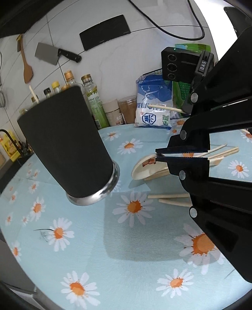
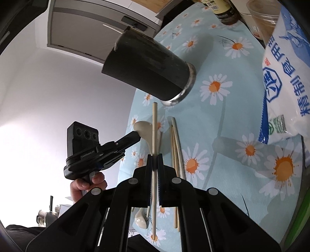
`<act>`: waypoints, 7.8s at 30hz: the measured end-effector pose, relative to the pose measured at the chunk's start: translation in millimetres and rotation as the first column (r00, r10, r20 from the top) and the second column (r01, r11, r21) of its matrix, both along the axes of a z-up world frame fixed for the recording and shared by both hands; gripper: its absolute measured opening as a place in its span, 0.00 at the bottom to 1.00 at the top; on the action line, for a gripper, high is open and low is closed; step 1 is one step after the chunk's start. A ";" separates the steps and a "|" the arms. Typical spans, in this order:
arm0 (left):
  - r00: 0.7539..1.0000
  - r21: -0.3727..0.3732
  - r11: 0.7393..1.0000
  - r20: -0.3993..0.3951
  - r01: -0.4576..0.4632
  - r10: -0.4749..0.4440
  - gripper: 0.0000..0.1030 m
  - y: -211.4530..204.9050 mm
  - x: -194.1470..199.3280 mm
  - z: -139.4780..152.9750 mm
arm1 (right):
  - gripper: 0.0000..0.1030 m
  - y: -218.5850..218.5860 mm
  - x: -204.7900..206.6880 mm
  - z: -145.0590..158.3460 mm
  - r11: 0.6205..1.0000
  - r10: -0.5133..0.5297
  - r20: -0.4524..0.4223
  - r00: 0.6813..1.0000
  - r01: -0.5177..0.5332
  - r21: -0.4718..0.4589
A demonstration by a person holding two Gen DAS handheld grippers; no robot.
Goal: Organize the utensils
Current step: 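Lift the white spoon with the left tool while the right tool lifts a chopstick, then lower both held utensils into the black holder and open both tools, then move both tools back down toward the remaining chopsticks on the table, then grasp a wooden chopstick with the left tool while the right tool grasps the white spoon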
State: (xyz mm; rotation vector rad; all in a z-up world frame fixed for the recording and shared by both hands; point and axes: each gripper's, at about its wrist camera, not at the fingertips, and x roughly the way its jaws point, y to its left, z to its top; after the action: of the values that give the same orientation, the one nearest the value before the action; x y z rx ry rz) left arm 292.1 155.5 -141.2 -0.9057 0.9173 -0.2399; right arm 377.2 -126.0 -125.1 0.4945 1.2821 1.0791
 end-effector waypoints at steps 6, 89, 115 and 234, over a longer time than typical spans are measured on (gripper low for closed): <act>0.998 0.051 0.999 0.057 0.004 -0.007 0.01 -7.2 -9.2 30.4 | 0.06 8.8 4.0 13.8 0.999 0.020 0.054 0.998 -0.022 0.031; 0.944 0.545 0.836 0.306 -0.067 -0.123 0.02 6.8 99.6 171.7 | 0.26 119.9 106.6 151.5 0.970 -0.228 0.667 0.710 0.221 0.097; 0.953 0.550 0.828 0.294 -0.113 -0.066 0.03 -5.5 38.4 189.2 | 0.26 78.9 58.9 180.6 0.976 -0.218 0.654 0.725 0.169 0.138; 0.977 0.335 0.923 -0.152 0.191 -0.147 0.03 58.8 -112.2 35.8 | 0.18 201.8 -150.1 -34.4 0.527 0.431 0.005 0.902 -0.247 -0.813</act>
State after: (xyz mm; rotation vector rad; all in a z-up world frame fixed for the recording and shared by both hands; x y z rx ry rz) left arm 179.9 214.2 -105.5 -0.5170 1.1154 -0.1620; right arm 227.1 75.8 -159.6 -0.5902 1.5527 0.7083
